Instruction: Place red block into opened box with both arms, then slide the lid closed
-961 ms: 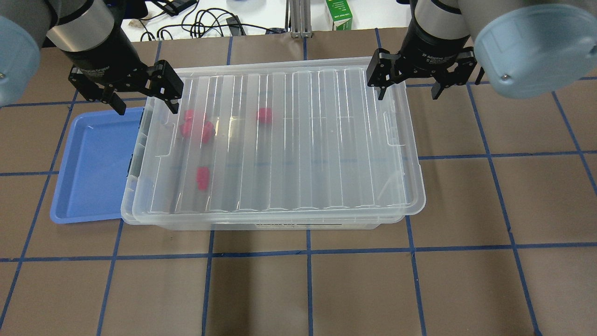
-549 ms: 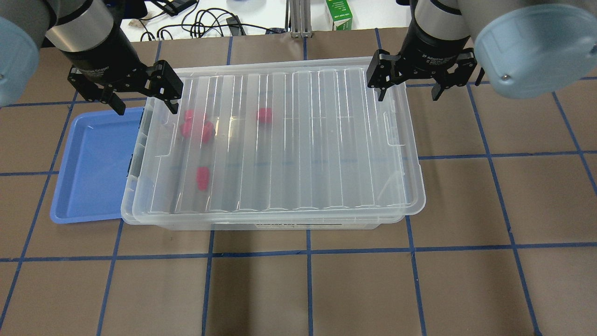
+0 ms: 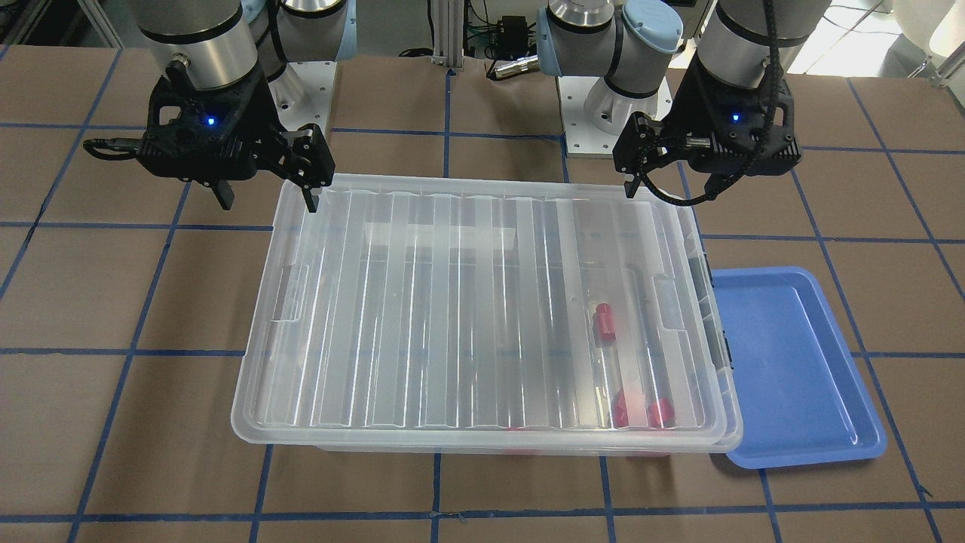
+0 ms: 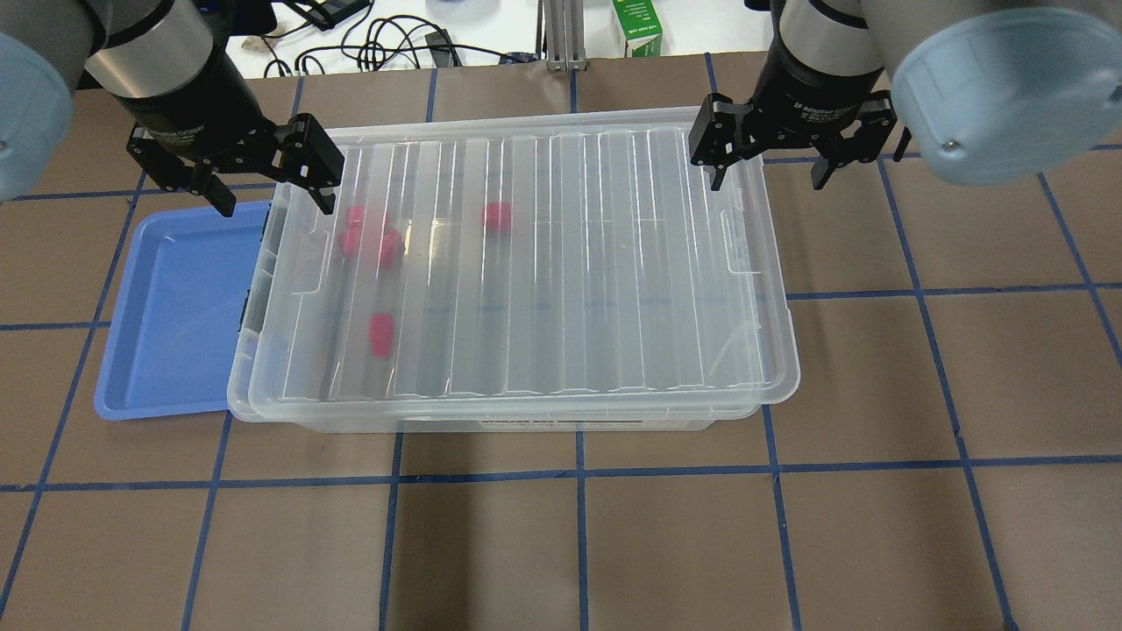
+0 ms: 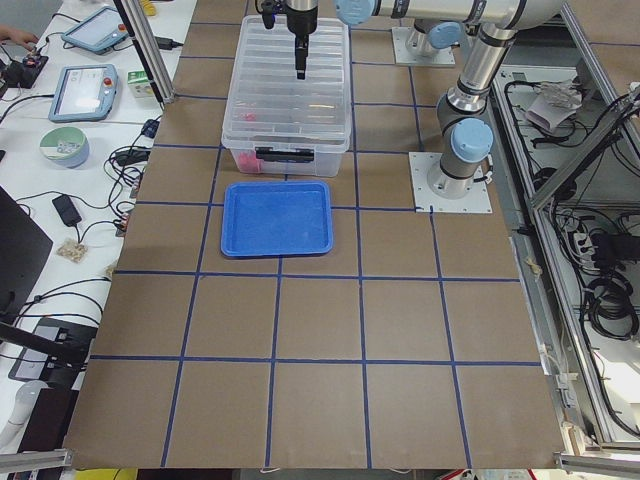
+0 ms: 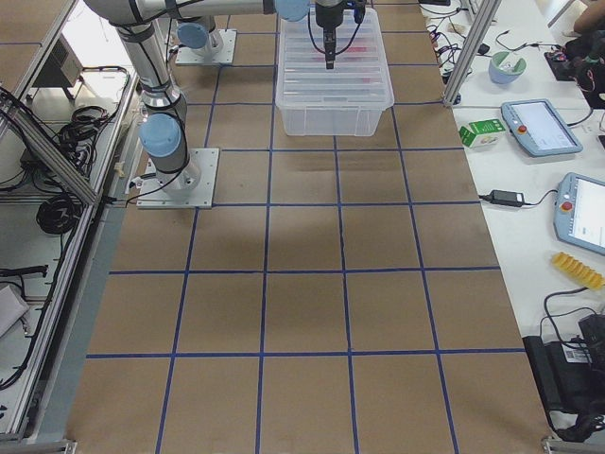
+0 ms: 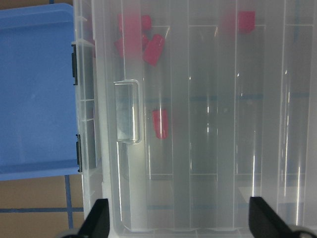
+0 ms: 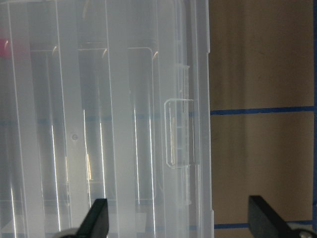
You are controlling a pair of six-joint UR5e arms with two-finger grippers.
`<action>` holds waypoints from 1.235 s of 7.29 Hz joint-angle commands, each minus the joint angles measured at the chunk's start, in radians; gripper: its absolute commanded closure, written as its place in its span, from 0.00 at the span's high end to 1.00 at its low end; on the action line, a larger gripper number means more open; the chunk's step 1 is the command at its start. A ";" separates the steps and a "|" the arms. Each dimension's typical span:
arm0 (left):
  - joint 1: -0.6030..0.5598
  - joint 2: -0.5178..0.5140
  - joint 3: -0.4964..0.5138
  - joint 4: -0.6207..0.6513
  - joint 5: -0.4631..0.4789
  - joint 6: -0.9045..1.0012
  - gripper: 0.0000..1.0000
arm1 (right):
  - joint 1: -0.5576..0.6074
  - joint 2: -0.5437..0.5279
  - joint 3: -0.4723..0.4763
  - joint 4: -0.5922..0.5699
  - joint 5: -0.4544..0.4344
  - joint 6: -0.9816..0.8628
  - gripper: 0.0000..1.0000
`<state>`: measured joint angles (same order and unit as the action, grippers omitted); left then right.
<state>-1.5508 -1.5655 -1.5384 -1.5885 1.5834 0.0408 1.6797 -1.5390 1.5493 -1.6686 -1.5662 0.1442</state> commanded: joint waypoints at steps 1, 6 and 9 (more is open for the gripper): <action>0.000 -0.002 0.004 -0.001 0.004 -0.001 1.00 | 0.000 -0.001 0.000 0.001 0.000 -0.002 1.00; 0.000 -0.001 0.003 0.001 0.026 0.001 1.00 | 0.000 0.000 0.000 0.001 0.000 -0.002 1.00; 0.000 -0.002 0.003 0.002 0.026 -0.001 1.00 | 0.000 0.002 0.000 0.001 0.000 -0.002 1.00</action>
<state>-1.5508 -1.5672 -1.5364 -1.5870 1.6098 0.0411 1.6797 -1.5376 1.5493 -1.6681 -1.5662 0.1433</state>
